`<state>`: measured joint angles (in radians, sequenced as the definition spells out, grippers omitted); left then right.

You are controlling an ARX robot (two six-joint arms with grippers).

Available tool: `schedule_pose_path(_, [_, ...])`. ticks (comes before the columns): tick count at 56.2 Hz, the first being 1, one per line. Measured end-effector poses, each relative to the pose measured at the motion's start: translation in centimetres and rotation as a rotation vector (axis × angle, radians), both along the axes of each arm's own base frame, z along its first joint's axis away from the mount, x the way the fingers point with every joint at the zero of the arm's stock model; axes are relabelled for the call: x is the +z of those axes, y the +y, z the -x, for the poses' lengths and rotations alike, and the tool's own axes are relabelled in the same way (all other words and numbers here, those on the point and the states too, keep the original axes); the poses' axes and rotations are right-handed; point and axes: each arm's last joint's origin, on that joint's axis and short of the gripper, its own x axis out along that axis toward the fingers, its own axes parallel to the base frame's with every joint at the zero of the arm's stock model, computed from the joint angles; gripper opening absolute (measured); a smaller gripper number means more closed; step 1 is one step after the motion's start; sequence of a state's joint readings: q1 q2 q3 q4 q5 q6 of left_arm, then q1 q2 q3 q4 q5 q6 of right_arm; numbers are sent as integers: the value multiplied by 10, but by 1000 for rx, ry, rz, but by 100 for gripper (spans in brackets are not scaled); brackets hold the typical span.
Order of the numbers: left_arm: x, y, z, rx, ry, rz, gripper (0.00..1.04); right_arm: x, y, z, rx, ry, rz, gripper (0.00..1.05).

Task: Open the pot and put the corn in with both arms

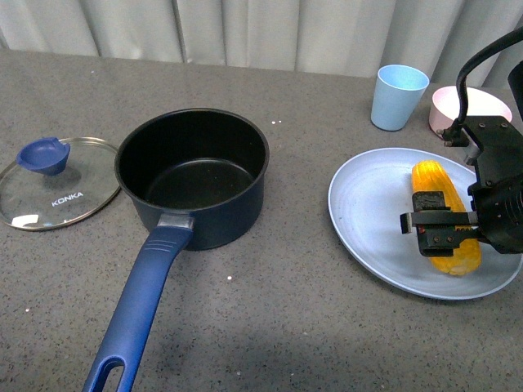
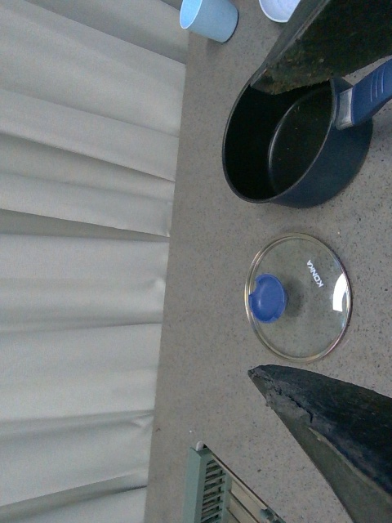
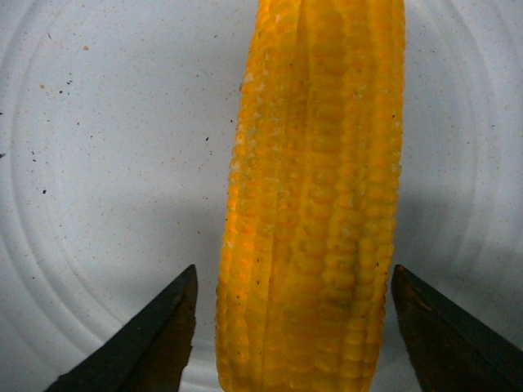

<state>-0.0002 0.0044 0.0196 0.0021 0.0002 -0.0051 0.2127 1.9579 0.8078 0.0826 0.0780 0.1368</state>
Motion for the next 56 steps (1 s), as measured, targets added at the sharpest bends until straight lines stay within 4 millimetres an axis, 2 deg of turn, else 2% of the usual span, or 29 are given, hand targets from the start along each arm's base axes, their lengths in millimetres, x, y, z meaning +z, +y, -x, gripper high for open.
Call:
schedule_pose_path(11, [0, 0, 0, 0, 0, 0, 98, 1, 4, 1, 29, -4, -1, 38])
schedule_pose_path(15, [0, 0, 0, 0, 0, 0, 98, 9, 8, 3, 76, -43, 3, 29])
schedule_pose_path(19, [0, 0, 0, 0, 0, 0, 98, 22, 13, 5, 136, -84, -16, 25])
schedule_pose_path(28, [0, 0, 0, 0, 0, 0, 98, 53, 28, 7, 281, -143, -92, 20])
schedule_pose_path(35, [0, 0, 0, 0, 0, 0, 98, 74, 51, 3, 392, -153, -171, 19])
schedule_pose_path(41, [0, 0, 0, 0, 0, 0, 98, 92, 80, -4, 467, -187, -208, 17])
schedule_pose_path(49, [0, 0, 0, 0, 0, 0, 98, 100, 111, -12, 511, -202, -246, 16])
schedule_pose_path(56, [0, 0, 0, 0, 0, 0, 98, 95, 133, -13, 534, -176, -269, 15])
